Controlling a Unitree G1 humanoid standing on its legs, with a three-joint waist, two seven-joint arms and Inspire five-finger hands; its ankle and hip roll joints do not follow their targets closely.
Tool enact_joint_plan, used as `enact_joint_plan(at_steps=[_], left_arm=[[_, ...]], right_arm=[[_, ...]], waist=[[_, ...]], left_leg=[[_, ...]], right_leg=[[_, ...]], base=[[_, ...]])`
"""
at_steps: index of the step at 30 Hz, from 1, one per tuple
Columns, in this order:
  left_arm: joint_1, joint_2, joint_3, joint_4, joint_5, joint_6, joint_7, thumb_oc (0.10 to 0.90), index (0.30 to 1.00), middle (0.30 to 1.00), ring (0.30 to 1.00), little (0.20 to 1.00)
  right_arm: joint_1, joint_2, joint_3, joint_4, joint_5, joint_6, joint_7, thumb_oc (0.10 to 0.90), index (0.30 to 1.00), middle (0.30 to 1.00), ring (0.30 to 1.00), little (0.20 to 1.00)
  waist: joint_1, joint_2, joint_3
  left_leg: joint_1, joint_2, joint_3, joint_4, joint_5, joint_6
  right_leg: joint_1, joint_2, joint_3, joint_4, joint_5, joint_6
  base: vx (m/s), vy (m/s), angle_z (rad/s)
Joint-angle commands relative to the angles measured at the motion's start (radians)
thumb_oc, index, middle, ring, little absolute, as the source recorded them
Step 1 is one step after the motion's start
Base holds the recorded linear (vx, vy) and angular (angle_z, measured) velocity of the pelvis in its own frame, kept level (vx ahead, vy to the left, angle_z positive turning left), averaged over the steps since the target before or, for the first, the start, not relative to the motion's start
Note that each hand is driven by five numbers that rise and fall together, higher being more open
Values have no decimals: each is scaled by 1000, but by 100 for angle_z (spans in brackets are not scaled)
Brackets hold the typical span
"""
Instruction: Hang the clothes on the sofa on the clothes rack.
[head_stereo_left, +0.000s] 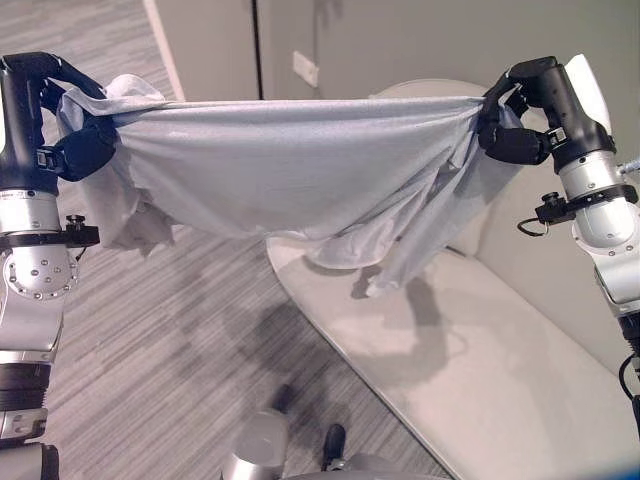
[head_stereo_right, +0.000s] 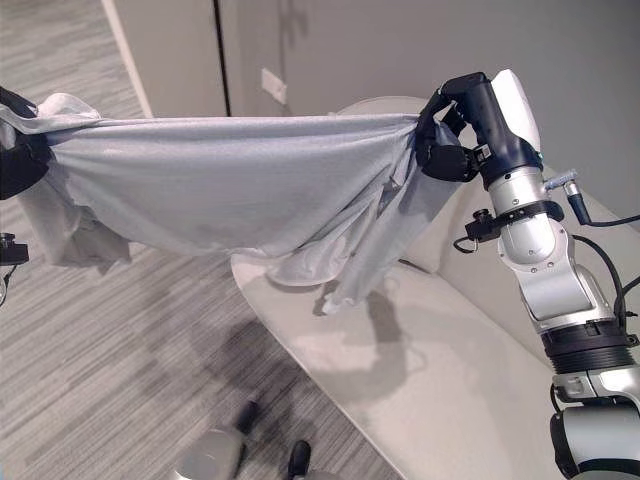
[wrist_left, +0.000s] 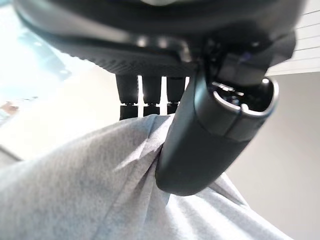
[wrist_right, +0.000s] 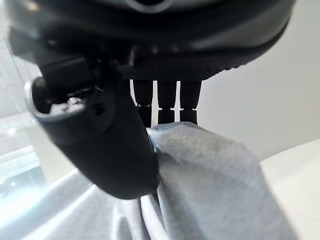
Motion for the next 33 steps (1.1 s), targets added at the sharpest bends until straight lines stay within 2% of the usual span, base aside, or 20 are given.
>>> enact_joint_plan(at_steps=[1,3,5,6,7,9,10,11,12,13,17,18,20,22,23,26,28,30,31,33], left_arm=[[-41,43,95,-6,-86,-37,82,400,300,300,300,300],[-66,33,46,-9,-93,-39,56,400,300,300,300,300],[-67,44,27,-26,-81,-44,40,400,300,300,300,300],[-61,52,33,-33,-83,-44,37,400,300,300,300,300],[-57,55,41,-45,-81,-43,28,400,300,300,300,300],[-63,61,38,-52,-76,-43,20,400,300,300,300,300],[-94,54,7,-51,-75,-42,-2,400,300,300,300,300],[-109,52,-8,-49,-72,-39,-10,400,300,300,300,300],[-114,51,-12,-47,-72,-39,-10,400,300,300,300,300],[-133,56,-25,-46,-63,-33,-18,400,300,300,300,300],[-136,23,-32,-48,-61,-24,-20,400,300,300,300,300],[-146,19,-34,-51,-51,-15,-18,400,300,300,300,300],[-150,15,-37,-67,-26,-15,-15,400,300,300,300,300],[-150,-23,-43,-95,-16,-16,-33,400,300,300,300,300],[-148,-25,-44,-98,-16,-14,-35,400,300,300,300,300],[-148,-65,-61,-102,-23,-24,-50,400,300,300,300,300],[-130,-66,-41,-119,-23,-27,-62,400,300,300,300,300],[-117,-73,-29,-121,-38,-32,-65,400,300,300,300,300],[-115,-75,-21,-124,-46,-34,-67,400,300,300,300,300],[-106,-63,-8,-131,-44,-38,-63,400,300,300,300,300]], right_arm=[[23,-79,-208,23,74,-25,-123,400,300,300,300,300],[84,-81,-258,2,56,-17,-119,400,300,300,300,300],[126,-62,-307,-16,25,-6,-132,400,300,300,300,300],[124,-55,-312,-19,18,1,-135,400,300,300,300,300],[122,-49,-314,-24,13,3,-138,400,300,300,300,300],[129,-40,-322,-28,13,1,-141,400,300,300,300,300],[158,-51,-343,-40,16,-3,-129,400,300,300,300,300],[168,-57,-353,-42,22,-9,-125,400,300,300,300,300],[171,-59,-358,-43,23,-10,-124,400,300,300,300,300],[166,-71,-362,-46,42,-16,-117,400,300,300,300,300],[188,-80,-385,-42,70,-34,-113,400,300,300,300,300],[191,-83,-393,-41,73,-34,-110,400,300,300,300,300],[192,-87,-396,-50,69,-33,-103,400,300,300,300,300],[224,-86,-429,-79,60,-28,-87,400,300,300,300,300],[233,-86,-436,-84,59,-27,-86,400,300,300,300,300],[270,-87,-460,-112,60,-31,-72,400,300,300,300,300],[286,-92,-476,-138,61,-28,-59,400,300,300,300,300],[284,-90,-474,-142,62,-27,-61,400,300,300,300,300],[286,-91,-474,-146,59,-26,-62,400,300,300,300,300],[284,-99,-467,-161,48,-24,-60,400,300,300,300,300]], waist=[[-48,47,-174],[-58,79,-212],[-66,85,-226],[-62,89,-221],[-62,95,-219],[-78,103,-209],[-126,120,-203],[-138,126,-198],[-135,128,-197],[-151,132,-182],[-192,108,-158],[-201,106,-161],[-207,100,-163],[-230,97,-205],[-232,98,-205],[-254,115,-221],[-244,113,-199],[-231,103,-180],[-226,99,-174],[-198,84,-165]], left_leg=[[64,18,109,-183,91,38],[72,-11,133,-184,96,4],[120,-113,135,-184,57,41],[139,-142,149,-184,47,65],[157,-163,159,-184,35,84],[180,-180,154,-184,22,101],[226,-216,121,-184,3,125],[244,-222,106,-184,-2,128],[241,-219,106,-184,1,127],[269,-229,91,-184,-7,133],[347,-284,57,-184,-50,145],[363,-293,49,-184,-67,141],[389,-302,37,-184,-87,142],[441,-272,16,-171,-126,121],[441,-271,12,-170,-126,120],[396,-240,68,54,-103,50],[266,-275,85,318,-14,12],[170,-272,119,440,9,16],[127,-259,146,445,-15,34],[76,-257,167,339,-89,89]], right_leg=[[-13,-65,-62,-49,24,147],[6,-128,-100,-50,51,175],[1,-256,-136,22,225,193],[-20,-290,-149,63,257,184],[-34,-302,-157,106,248,171],[-54,-286,-134,179,224,156],[-99,-165,-43,263,157,125],[-124,-108,-20,275,110,119],[-129,-105,-20,280,111,116],[-179,-26,-23,230,75,111],[-303,126,-51,41,171,147],[-306,139,-92,-30,197,163],[-304,136,-136,-50,186,159],[-242,131,-118,-50,198,120],[-240,130,-123,-50,198,120],[-160,120,-132,-50,173,110],[-117,119,-98,-50,146,88],[-82,110,-78,-50,129,74],[-73,104,-72,-50,126,72],[-62,86,-41,-50,121,77]], base=[[248,567,46],[325,751,43],[323,781,26],[171,588,20],[191,542,22],[219,389,-9],[322,370,4],[327,361,34],[258,198,93],[233,153,67],[350,154,15],[271,102,68],[331,75,51],[553,-19,41],[420,-68,80],[305,-16,68],[213,9,10],[158,-39,-5],[148,-34,-21],[170,36,-40]])
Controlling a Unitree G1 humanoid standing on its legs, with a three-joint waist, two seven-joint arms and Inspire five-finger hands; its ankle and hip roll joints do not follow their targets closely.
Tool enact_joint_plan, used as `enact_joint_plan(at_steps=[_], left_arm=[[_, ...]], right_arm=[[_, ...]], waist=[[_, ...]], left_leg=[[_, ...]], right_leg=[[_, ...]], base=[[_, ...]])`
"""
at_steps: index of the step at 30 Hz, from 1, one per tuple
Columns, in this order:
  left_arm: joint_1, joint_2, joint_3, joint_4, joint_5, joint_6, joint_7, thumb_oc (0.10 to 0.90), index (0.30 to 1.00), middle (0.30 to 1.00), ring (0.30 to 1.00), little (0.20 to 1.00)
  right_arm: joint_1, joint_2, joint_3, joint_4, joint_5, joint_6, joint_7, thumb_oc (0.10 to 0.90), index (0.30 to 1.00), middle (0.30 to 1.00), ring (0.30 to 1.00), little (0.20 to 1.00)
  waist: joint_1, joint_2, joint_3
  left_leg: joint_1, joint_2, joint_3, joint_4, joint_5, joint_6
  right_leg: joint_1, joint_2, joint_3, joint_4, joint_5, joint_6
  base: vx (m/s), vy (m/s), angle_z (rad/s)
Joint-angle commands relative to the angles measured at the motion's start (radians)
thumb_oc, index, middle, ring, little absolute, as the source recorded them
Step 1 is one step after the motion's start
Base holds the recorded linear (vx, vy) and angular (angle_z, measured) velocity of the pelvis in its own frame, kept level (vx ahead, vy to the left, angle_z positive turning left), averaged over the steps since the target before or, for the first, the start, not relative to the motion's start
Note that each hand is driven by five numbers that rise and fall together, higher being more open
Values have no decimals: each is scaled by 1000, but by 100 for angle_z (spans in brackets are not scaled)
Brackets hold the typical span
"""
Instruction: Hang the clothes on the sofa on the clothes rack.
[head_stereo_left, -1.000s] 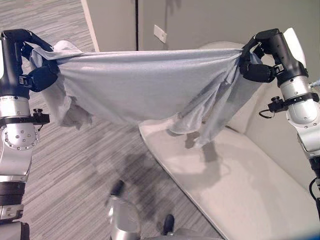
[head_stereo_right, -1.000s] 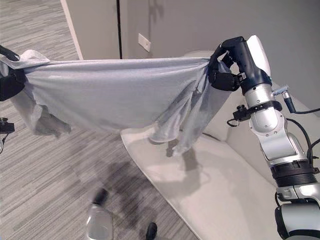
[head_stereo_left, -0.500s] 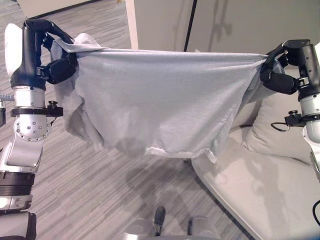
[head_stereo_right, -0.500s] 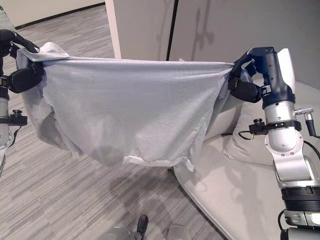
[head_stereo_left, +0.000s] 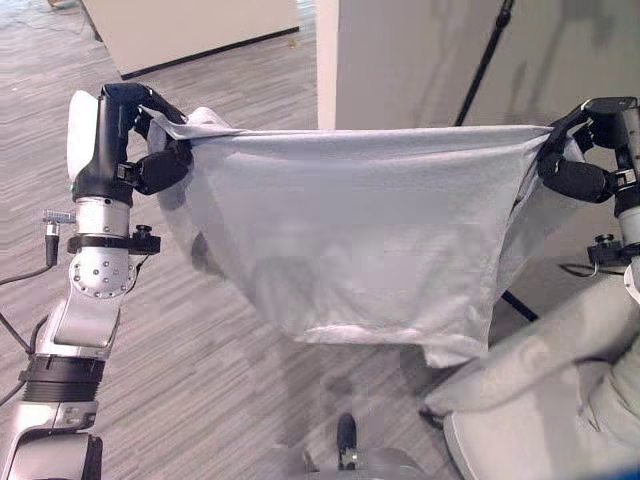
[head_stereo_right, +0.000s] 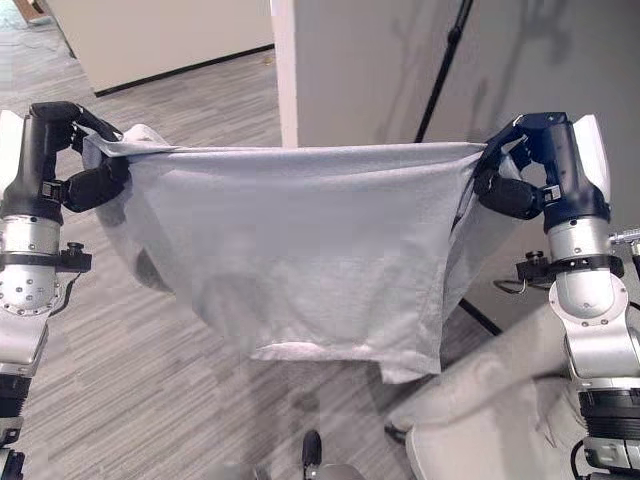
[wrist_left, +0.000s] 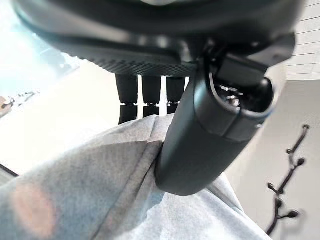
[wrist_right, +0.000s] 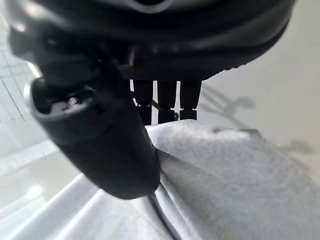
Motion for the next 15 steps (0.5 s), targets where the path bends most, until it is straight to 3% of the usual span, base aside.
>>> enact_joint_plan(at_steps=[1,2,4,5,7,8,9,11,15], left_arm=[[-41,93,105,-72,-14,-66,55,400,300,300,300,300],[-37,103,107,-79,-10,-67,56,400,300,300,300,300],[-18,117,119,-101,2,-66,64,400,300,300,300,300],[-11,116,125,-105,3,-65,64,400,300,300,300,300],[-7,128,137,-112,-4,-71,85,400,300,300,300,300],[-19,132,130,-116,0,-67,95,400,300,300,300,300],[-4,121,140,-139,5,-68,92,400,300,300,300,300],[21,114,151,-161,12,-76,91,400,300,300,300,300],[48,128,167,-181,9,-78,89,400,300,300,300,300]], right_arm=[[-93,-110,-115,4,21,-44,-66,400,300,300,300,300],[-99,-111,-109,5,19,-46,-65,400,300,300,300,300],[-118,-110,-90,12,13,-48,-68,400,300,300,300,300],[-126,-110,-82,16,12,-49,-69,400,300,300,300,300],[-149,-106,-69,42,15,-50,-90,400,300,300,300,300],[-163,-102,-59,60,13,-47,-99,400,300,300,300,300],[-179,-80,-42,66,11,-40,-93,400,300,300,300,300],[-180,-62,-37,55,4,-41,-94,400,300,300,300,300],[-196,-51,-12,59,-5,-36,-100,400,300,300,300,300]], waist=[[8,-26,-93],[19,-19,-92],[46,-13,-90],[44,-16,-92],[61,-10,-81],[62,-7,-81],[76,15,-99],[81,24,-118],[91,21,-137]], left_leg=[[83,35,0,-333,114,48],[79,30,-30,-410,125,49],[63,20,-104,-573,204,45],[84,23,-105,-619,230,44],[23,-1,-136,-728,287,23],[11,-4,-129,-754,303,16],[47,4,-160,-765,335,20],[83,6,-192,-765,358,20],[125,1,-199,-763,353,40]], right_leg=[[2,9,-19,-35,15,189],[6,19,-6,-35,9,190],[24,36,25,-35,-6,185],[24,34,27,-35,-6,184],[51,49,48,-35,-31,178],[62,56,58,-35,-40,175],[66,71,77,-35,-47,180],[72,62,86,-35,-56,179],[99,36,107,-35,-67,189]], base=[[176,90,-51],[171,82,-44],[167,46,-57],[143,15,-79],[187,27,-102],[261,98,-112],[270,120,-89],[206,118,-52],[179,118,-14]])
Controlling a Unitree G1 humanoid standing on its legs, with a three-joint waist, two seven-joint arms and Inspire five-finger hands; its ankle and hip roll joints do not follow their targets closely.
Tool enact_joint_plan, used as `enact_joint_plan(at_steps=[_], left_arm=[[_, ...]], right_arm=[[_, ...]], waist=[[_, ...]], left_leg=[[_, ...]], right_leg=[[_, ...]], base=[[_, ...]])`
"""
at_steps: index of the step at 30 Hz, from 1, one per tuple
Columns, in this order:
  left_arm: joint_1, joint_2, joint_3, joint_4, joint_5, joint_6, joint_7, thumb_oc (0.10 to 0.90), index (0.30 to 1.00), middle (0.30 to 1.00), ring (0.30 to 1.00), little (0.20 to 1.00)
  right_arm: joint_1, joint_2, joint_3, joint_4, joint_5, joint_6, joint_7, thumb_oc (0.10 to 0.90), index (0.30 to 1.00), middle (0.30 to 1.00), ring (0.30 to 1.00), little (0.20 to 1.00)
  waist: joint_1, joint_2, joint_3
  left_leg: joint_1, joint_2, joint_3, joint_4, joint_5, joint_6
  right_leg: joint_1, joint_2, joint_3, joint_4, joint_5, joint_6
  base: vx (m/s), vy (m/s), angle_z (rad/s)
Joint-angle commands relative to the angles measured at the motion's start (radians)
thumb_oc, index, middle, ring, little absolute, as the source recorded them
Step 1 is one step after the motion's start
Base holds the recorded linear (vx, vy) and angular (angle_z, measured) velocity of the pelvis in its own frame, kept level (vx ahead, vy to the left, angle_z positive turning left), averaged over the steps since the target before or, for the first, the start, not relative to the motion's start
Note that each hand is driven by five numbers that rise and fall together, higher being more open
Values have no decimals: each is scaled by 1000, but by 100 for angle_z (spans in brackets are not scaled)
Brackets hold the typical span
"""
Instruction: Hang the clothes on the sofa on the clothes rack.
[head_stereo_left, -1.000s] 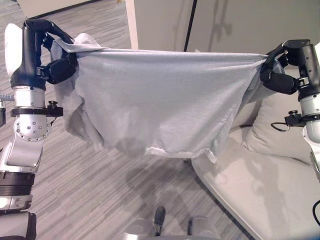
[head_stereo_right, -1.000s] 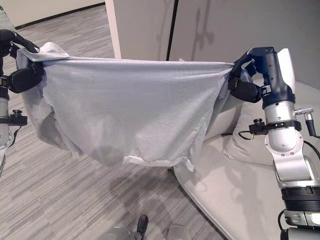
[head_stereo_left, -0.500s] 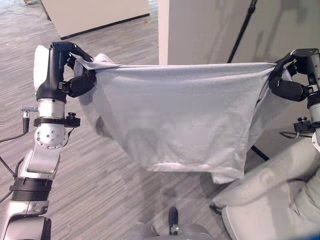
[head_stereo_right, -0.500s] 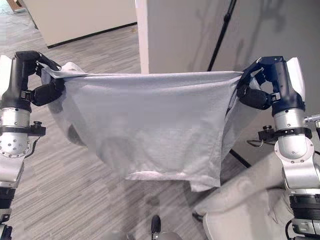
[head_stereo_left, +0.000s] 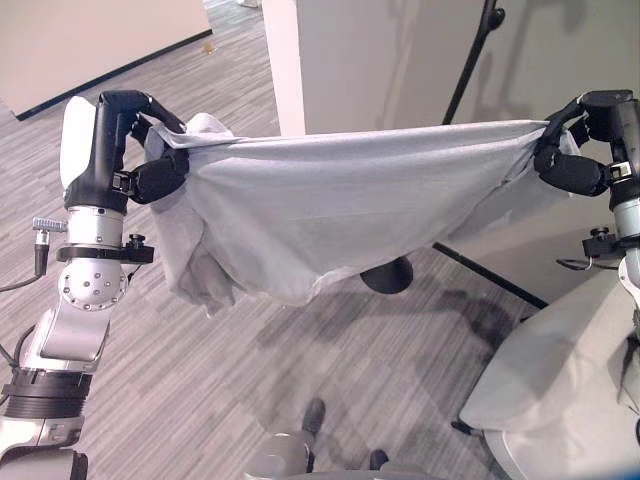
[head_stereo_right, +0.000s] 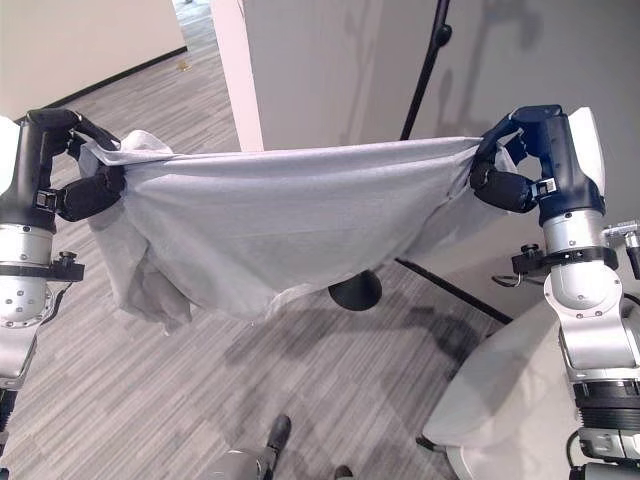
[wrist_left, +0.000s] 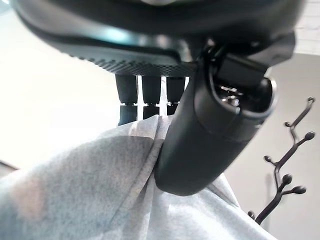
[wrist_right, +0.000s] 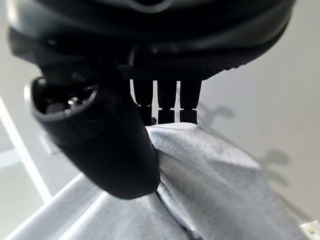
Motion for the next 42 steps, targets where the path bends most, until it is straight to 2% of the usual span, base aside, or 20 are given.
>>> enact_joint_plan(at_steps=[1,3,4,6,7,11,13,14,15,16,17,22,23,24,25,28,29,30,34,42], left_arm=[[-15,84,147,-68,0,-59,84,400,300,300,300,300],[-6,101,168,-80,-5,-58,83,400,300,300,300,300],[-2,118,188,-88,-7,-58,84,400,300,300,300,300],[-10,127,185,-94,-12,-55,82,400,300,300,300,300],[-27,147,188,-91,-13,-48,82,400,300,300,300,300],[-33,167,205,-92,-18,-48,85,400,300,300,300,300],[-18,153,223,-91,-19,-50,94,400,300,300,300,300],[-17,153,224,-92,-19,-50,94,400,300,300,300,300],[7,124,251,-95,-13,-48,103,400,300,300,300,300],[14,109,257,-97,-12,-51,105,400,300,300,300,300],[26,55,263,-99,-3,-44,101,400,300,300,300,300],[49,6,246,-94,-35,-58,82,400,300,300,300,300],[48,4,244,-93,-35,-59,82,400,300,300,300,300],[47,-6,240,-92,-48,-60,77,400,300,300,300,300],[41,-13,238,-93,-55,-60,72,400,300,300,300,300],[39,-26,237,-98,-68,-64,73,400,300,300,300,300],[45,-28,249,-96,-59,-64,78,400,300,300,300,300],[33,3,250,-105,-45,-64,105,400,300,300,300,300],[26,-13,244,-132,-19,-73,120,400,300,300,300,300],[-10,28,227,-147,-21,-85,141,400,300,300,300,300]], right_arm=[[-153,-70,-39,16,-3,-39,-91,400,300,300,300,300],[-182,-62,-10,22,-15,-34,-90,400,300,300,300,300],[-214,-50,15,24,-26,-26,-86,400,300,300,300,300],[-238,-46,31,19,-28,-26,-88,400,300,300,300,300],[-240,-37,33,11,-20,-24,-80,400,300,300,300,300],[-246,-51,20,-2,-13,-26,-76,400,300,300,300,300],[-230,-43,9,-15,-12,-27,-73,400,300,300,300,300],[-228,-42,9,-17,-12,-27,-73,400,300,300,300,300],[-195,-42,-20,-42,-33,-21,-63,400,300,300,300,300],[-159,-39,-39,-62,-39,-24,-53,400,300,300,300,300],[-87,-7,-101,-100,-34,-28,-41,400,300,300,300,300],[-23,-19,-163,-125,40,-71,-30,400,300,300,300,300],[-21,-22,-165,-123,42,-73,-29,400,300,300,300,300],[-17,-32,-172,-124,57,-78,-26,400,300,300,300,300],[-9,-35,-182,-127,65,-80,-25,400,300,300,300,300],[2,-39,-193,-130,59,-79,-30,400,300,300,300,300],[4,-45,-201,-135,55,-83,-34,400,300,300,300,300],[-38,-62,-174,-89,74,-91,-61,400,300,300,300,300],[-62,-10,-139,-75,53,-84,-63,400,300,300,300,300],[-116,15,-123,-38,30,-87,-132,400,300,300,300,300]], waist=[[68,-30,-147],[93,-27,-145],[113,-25,-127],[106,-14,-88],[99,0,-74],[88,3,-67],[68,3,-62],[68,3,-63],[55,-15,-51],[48,-27,-59],[38,-78,-73],[12,-94,-104],[10,-92,-101],[10,-102,-93],[8,-104,-80],[14,-113,-59],[28,-112,-53],[66,-89,-55],[58,-58,-91],[70,-44,-139]], left_leg=[[-21,6,-15,-52,4,-18],[6,7,8,-49,-14,5],[43,4,29,-44,-32,34],[73,8,44,-41,-38,53],[109,26,49,-48,-61,62],[133,75,53,-54,-111,36],[151,94,46,-55,-140,19],[151,95,46,-55,-140,19],[166,108,46,-55,-154,0],[170,113,44,-55,-174,-6],[191,130,34,-55,-195,-30],[180,235,21,35,-197,-84],[169,234,15,55,-203,-89],[122,233,37,178,-147,-102],[81,226,51,275,-137,-95],[7,188,87,353,-165,-66],[-30,106,68,280,-222,-46],[-75,38,22,21,-98,-40],[-2,51,-10,-45,-40,-31],[93,58,76,-55,-94,-6]], right_leg=[[-43,113,-2,-46,125,-29],[-63,93,3,65,102,-18],[-129,76,-3,238,152,16],[-206,71,-9,400,253,47],[-265,25,-59,473,233,32],[-317,-96,-146,221,223,36],[-341,-94,-133,41,307,63],[-337,-93,-134,32,313,63],[-359,-97,-137,-18,357,85],[-336,-88,-134,-47,322,85],[-298,-88,-132,-43,368,91],[-216,-14,-174,-46,284,38],[-216,-12,-179,-44,286,32],[-178,2,-186,-47,256,7],[-154,10,-188,-47,236,-5],[-130,15,-190,-47,212,-17],[-125,25,-177,-47,210,-17],[-123,53,-154,-47,192,-13],[-110,56,-148,-45,184,-11],[-82,-2,-111,-20,176,19]], base=[[90,96,-3],[157,149,-42],[122,158,-82],[90,124,-90],[126,28,-56],[178,-160,-27],[211,-143,-9],[243,-222,10],[267,-236,14],[501,-491,61],[464,-433,75],[299,-385,78],[200,-302,32],[137,-256,29],[194,-322,18],[77,-143,1],[214,-30,-22],[246,-24,-35],[140,93,-70],[105,113,-34]])
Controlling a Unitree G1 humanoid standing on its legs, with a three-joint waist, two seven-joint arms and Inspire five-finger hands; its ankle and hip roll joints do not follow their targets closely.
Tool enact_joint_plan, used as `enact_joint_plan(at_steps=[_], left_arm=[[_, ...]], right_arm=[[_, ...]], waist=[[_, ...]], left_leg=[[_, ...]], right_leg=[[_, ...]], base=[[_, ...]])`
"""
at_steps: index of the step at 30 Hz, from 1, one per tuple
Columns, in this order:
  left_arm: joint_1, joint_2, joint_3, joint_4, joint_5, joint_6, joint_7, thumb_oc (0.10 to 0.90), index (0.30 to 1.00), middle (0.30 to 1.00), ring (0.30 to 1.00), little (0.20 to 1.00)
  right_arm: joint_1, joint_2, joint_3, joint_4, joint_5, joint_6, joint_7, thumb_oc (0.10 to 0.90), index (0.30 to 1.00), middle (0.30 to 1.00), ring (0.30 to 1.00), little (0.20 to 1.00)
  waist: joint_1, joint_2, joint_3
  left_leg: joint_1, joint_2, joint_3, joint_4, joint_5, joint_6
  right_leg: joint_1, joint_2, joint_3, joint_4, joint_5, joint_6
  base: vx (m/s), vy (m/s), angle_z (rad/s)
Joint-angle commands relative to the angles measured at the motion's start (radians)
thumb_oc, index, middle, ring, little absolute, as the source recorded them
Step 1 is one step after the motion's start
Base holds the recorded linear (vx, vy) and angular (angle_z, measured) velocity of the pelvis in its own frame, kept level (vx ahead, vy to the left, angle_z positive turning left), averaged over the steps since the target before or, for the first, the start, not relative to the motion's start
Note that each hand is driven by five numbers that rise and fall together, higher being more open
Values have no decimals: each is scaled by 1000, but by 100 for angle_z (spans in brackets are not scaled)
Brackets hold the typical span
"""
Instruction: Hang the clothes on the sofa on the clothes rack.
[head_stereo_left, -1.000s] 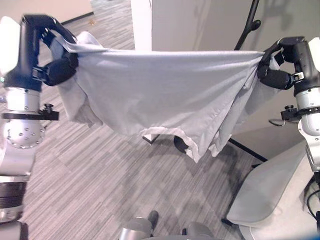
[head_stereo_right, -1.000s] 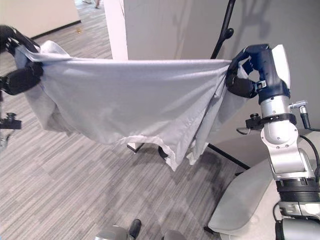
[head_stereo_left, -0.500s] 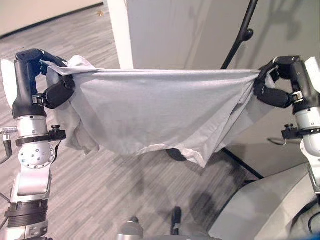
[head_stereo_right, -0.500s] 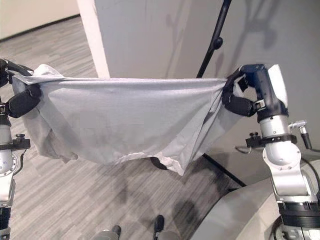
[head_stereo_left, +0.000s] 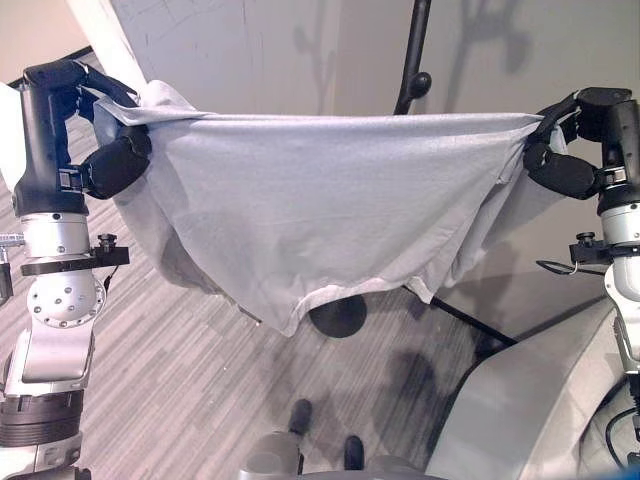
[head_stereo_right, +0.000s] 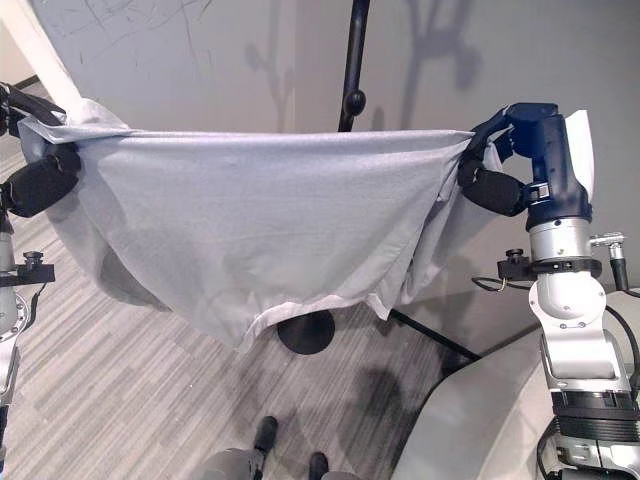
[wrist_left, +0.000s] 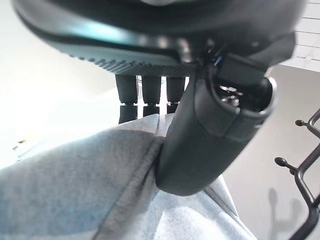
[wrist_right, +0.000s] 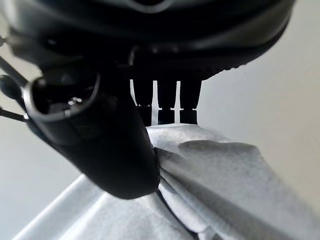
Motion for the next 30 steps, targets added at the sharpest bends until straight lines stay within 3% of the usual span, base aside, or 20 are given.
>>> enact_joint_plan(at_steps=[1,8,16,22,29,30], left_arm=[[-75,120,76,-57,-22,-83,90,400,300,300,300,300],[-156,170,16,-65,-56,-99,74,400,300,300,300,300],[-321,192,-94,-74,-75,-109,96,400,300,300,300,300],[-546,291,-313,153,-91,-66,89,400,300,300,300,300],[-768,360,-509,397,-144,-54,77,400,300,300,300,300],[-839,379,-576,480,-153,-39,76,400,300,300,300,300]], right_arm=[[-144,-87,-64,50,19,-52,-138,400,300,300,300,300],[-199,-120,-55,93,56,-59,-167,400,300,300,300,300],[-318,-152,41,136,93,-59,-170,400,300,300,300,300],[-551,-251,278,342,201,-31,-103,400,300,300,300,300],[-820,-255,508,506,213,-8,-94,400,300,300,300,300],[-902,-249,579,562,209,2,-99,400,300,300,300,300]], waist=[[44,-35,-166],[36,-37,-183],[26,-40,-202],[17,-44,-217],[0,-36,-223],[-4,-35,-227]], left_leg=[[44,12,-29,-11,-101,-16],[61,10,-10,-11,-120,-8],[73,18,1,-11,-136,-8],[85,30,12,-11,-140,-14],[89,39,20,-11,-140,-22],[86,42,21,-11,-138,-25]], right_leg=[[-31,-68,-45,-32,130,64],[-23,-82,-37,-42,137,75],[-17,-84,-45,-54,140,78],[-10,-82,-47,-57,138,81],[-12,-76,-45,-58,139,82],[-15,-74,-46,-58,141,83]], base=[[42,58,-25],[37,29,-4],[16,-15,-3],[17,-30,-1],[9,-3,0],[18,-16,-5]])
